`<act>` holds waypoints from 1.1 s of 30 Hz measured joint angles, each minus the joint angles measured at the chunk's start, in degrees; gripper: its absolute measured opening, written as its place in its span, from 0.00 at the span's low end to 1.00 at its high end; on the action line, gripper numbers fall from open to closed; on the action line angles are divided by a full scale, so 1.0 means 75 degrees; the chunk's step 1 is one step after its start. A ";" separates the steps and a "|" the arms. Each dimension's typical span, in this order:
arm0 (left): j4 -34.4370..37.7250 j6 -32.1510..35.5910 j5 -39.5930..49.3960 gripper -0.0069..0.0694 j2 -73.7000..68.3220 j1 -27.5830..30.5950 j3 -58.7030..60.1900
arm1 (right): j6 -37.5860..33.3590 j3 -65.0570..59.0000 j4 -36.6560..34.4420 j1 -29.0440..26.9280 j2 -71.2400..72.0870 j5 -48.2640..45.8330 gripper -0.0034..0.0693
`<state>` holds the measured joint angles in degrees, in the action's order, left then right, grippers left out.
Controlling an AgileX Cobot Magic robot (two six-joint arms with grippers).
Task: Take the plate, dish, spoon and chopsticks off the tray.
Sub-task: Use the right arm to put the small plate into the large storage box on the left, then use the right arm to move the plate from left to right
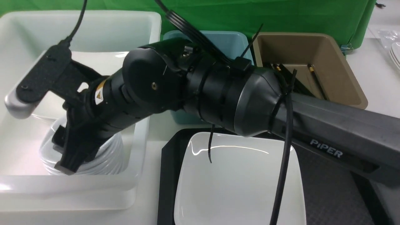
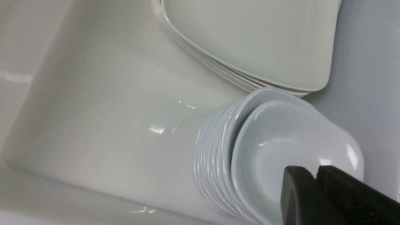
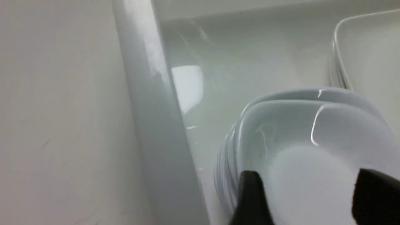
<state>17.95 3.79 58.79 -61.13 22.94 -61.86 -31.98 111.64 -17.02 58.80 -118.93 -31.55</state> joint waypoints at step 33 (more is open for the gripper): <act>-0.1018 -0.1168 -0.0092 0.16 -0.1670 -0.7700 0.0000 | 0.3221 -0.6963 0.0698 -0.5649 0.3891 -0.1562 0.66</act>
<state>10.32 -4.97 58.11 -73.66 -34.81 -61.86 -7.81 59.41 -11.78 16.43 -89.74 -43.26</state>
